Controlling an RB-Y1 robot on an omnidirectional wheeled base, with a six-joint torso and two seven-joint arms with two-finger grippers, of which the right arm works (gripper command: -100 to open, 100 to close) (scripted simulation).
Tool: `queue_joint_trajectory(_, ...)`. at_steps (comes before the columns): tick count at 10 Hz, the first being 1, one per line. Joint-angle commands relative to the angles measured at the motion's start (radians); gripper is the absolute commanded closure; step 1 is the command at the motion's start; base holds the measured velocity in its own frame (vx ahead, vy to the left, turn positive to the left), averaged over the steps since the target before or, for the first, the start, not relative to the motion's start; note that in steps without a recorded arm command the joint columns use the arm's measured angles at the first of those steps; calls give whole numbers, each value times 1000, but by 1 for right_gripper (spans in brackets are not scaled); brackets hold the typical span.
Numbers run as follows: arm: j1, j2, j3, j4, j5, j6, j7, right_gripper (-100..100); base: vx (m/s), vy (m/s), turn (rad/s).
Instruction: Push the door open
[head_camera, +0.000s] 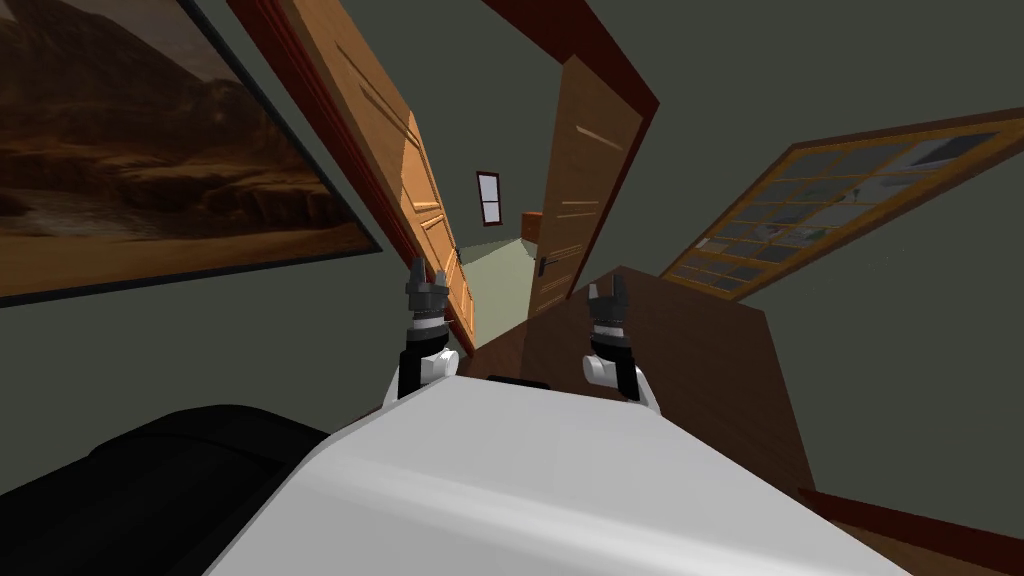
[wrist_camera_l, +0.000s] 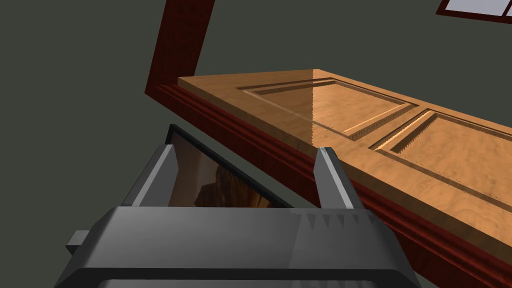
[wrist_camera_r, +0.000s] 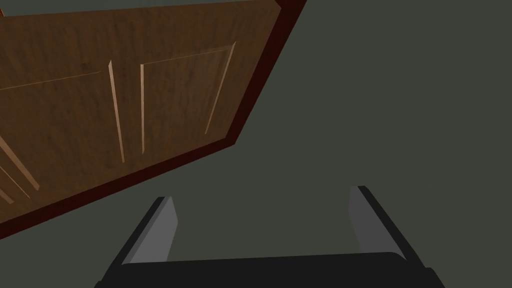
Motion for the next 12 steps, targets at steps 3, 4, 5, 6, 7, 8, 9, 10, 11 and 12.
queue_joint_trajectory(3,-64,-12,6,112,-10,-4,2,-100,81,-98,92)
queue_joint_trajectory(4,-83,-14,8,145,-12,-5,2,-100,96,-97,107)
queue_joint_trajectory(5,-102,-17,10,179,-15,-6,3,-100,88,-125,81)
queue_joint_trajectory(6,-122,-19,12,211,-18,-7,4,-100,74,-118,111)
queue_joint_trajectory(7,-141,-22,14,236,-21,-8,4,-100,60,-107,99)
queue_joint_trajectory(8,-141,-22,14,247,-21,-8,4,-100,54,-79,24)
queue_joint_trajectory(9,-161,-24,16,281,-23,-9,5,-100,48,-65,58)
queue_joint_trajectory(10,-182,-26,18,318,-26,-10,6,-100,58,-99,98)
queue_joint_trajectory(11,-202,-28,20,340,-29,-11,7,-100,92,-110,112)
queue_joint_trajectory(12,-202,-28,20,354,-29,-11,7,-100,66,-73,43)
